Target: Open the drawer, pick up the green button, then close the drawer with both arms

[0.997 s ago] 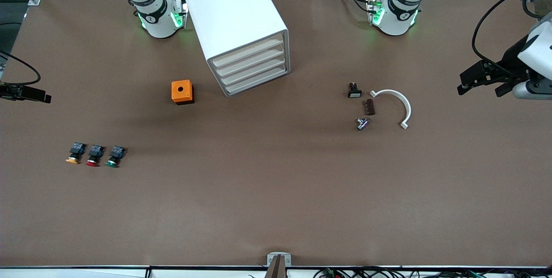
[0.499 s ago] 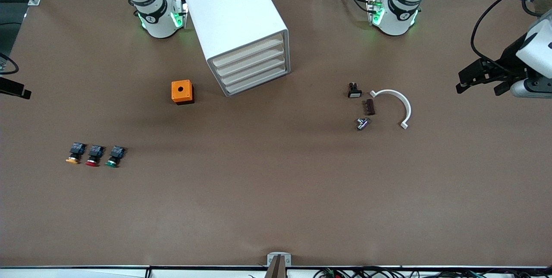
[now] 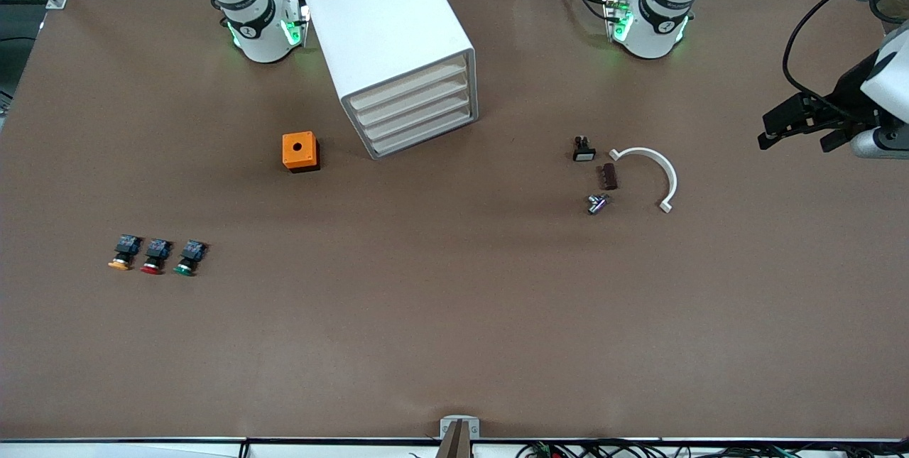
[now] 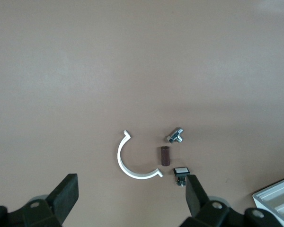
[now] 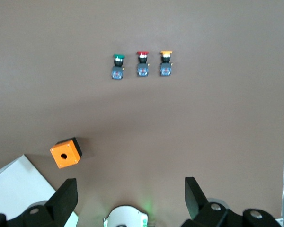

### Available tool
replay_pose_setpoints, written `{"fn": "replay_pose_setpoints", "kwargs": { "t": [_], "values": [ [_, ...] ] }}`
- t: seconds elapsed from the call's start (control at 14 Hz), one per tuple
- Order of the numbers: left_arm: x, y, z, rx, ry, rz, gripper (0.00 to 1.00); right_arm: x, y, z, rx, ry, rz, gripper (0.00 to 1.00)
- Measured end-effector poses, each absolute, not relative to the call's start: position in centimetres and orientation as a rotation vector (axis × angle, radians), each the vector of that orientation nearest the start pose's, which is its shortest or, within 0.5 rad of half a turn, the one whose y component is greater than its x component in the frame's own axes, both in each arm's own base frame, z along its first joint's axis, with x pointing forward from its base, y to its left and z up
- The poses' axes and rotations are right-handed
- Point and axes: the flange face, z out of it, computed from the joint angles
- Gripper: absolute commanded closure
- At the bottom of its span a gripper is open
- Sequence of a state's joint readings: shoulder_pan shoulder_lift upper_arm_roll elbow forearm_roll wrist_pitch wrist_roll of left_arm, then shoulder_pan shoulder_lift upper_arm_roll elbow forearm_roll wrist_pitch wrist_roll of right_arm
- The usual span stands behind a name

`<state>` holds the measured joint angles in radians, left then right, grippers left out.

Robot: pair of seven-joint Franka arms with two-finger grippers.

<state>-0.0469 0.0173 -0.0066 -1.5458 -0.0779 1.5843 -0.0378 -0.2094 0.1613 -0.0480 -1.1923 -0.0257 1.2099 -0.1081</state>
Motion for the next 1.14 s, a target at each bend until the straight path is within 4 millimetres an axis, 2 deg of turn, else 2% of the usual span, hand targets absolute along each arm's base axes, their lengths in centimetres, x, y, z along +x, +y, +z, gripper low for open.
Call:
{"fn": "replay_pose_setpoints", "kwargs": {
  "t": [0.28,0.5,0.71,0.93,1.14],
  "values": [
    [55.7,-3.7,62.4,-3.219,0.046,0.027,0.0,54.0,-13.6,68.4,-3.087,0.225,0.193,0.0],
    [55.7,-3.9,62.1,-3.218,0.041,0.051,0.0,52.4,-14.5,69.3,-3.063,0.258,0.146,0.0],
    [55.8,-4.0,61.9,-3.217,0.038,0.062,0.0,50.9,-13.9,70.0,-3.06,0.25,0.135,0.0],
    [55.8,-4.0,61.9,-3.217,0.039,0.064,0.0,49.7,-11.9,70.8,-3.065,0.198,0.122,0.0],
    [55.8,-4.1,61.9,-3.217,0.04,0.064,0.0,49.8,-8.9,70.0,-3.07,0.114,0.155,0.0]
  ]
}}
